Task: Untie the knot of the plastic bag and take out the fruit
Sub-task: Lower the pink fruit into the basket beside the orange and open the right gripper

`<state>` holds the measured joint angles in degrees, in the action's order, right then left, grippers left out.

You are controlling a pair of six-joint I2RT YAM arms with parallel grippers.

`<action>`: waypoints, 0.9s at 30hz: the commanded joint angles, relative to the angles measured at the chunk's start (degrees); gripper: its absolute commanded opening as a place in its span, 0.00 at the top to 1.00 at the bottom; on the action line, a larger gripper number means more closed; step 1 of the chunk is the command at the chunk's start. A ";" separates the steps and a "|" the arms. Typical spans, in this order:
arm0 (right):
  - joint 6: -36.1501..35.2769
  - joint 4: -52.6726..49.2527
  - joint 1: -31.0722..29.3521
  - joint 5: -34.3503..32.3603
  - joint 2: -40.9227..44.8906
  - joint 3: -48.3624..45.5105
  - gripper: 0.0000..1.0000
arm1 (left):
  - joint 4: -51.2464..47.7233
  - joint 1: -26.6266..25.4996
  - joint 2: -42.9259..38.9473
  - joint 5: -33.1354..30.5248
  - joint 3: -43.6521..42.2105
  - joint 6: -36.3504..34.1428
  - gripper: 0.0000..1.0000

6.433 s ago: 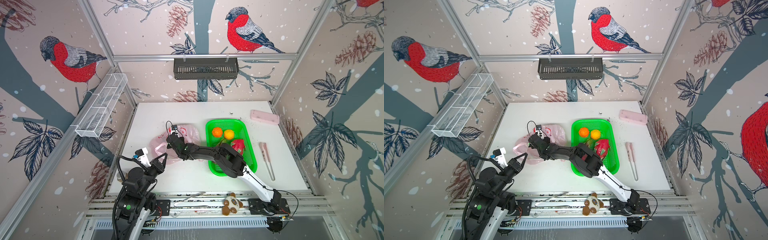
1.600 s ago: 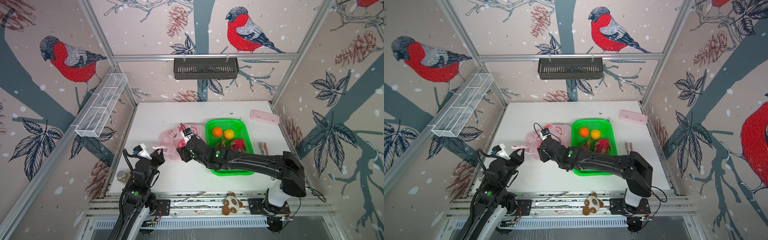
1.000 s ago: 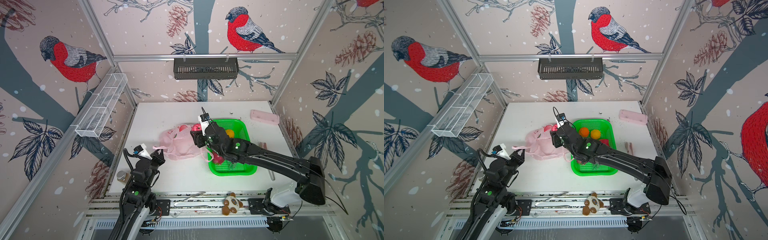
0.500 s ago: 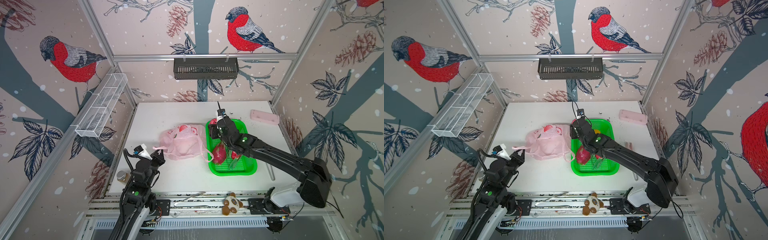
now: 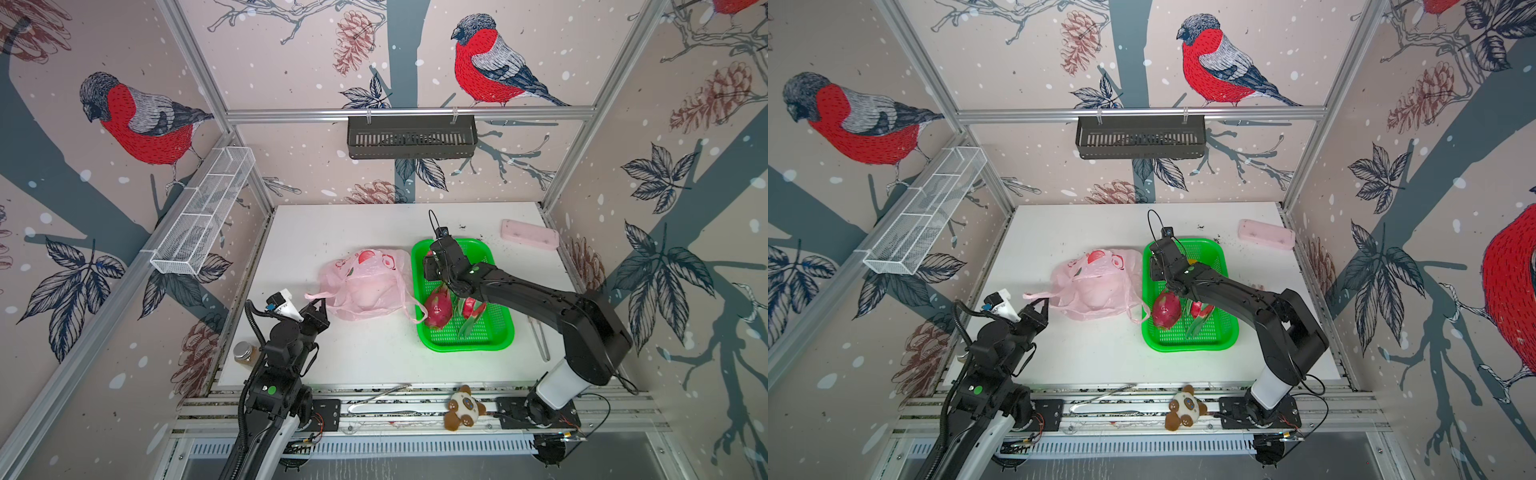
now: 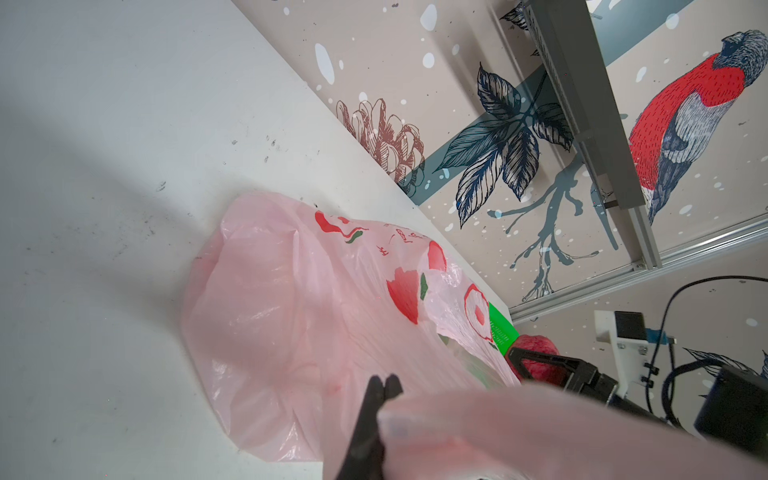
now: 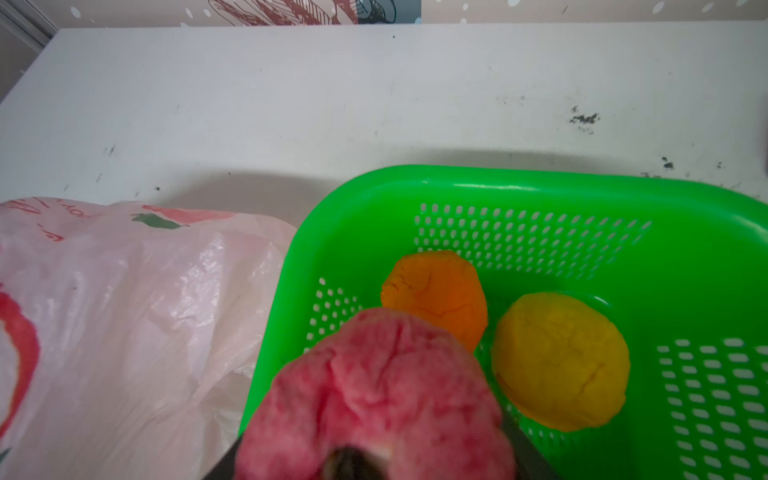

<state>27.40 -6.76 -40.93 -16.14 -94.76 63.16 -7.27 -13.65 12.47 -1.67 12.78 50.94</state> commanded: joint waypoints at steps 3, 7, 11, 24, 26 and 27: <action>1.38 1.85 0.22 2.97 -2.69 -0.06 0.65 | -0.55 -0.04 -0.52 -0.97 -0.03 0.09 1.00; 2.10 1.84 0.14 3.16 -4.42 -0.20 0.65 | -0.85 -0.06 -1.03 -1.07 -0.12 0.27 1.00; 2.22 1.82 0.32 3.13 -5.76 -0.23 0.63 | -0.99 -0.06 -1.35 -1.16 -0.27 0.28 1.00; 2.57 0.80 1.24 2.96 -9.64 0.35 0.55 | -1.34 -0.04 -1.76 -1.40 -0.38 0.30 1.00; 2.57 0.79 1.37 2.97 -10.07 0.30 0.53 | -1.39 -0.06 -1.84 -1.49 -0.38 0.29 1.00; 2.57 0.75 1.46 3.04 -10.24 0.30 0.52 | -1.43 -0.06 -1.88 -1.56 -0.40 0.29 1.00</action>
<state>29.04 -6.02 -39.66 -12.93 -104.55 63.09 -9.69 -13.65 10.70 -2.00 12.38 51.05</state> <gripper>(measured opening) 0.598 0.059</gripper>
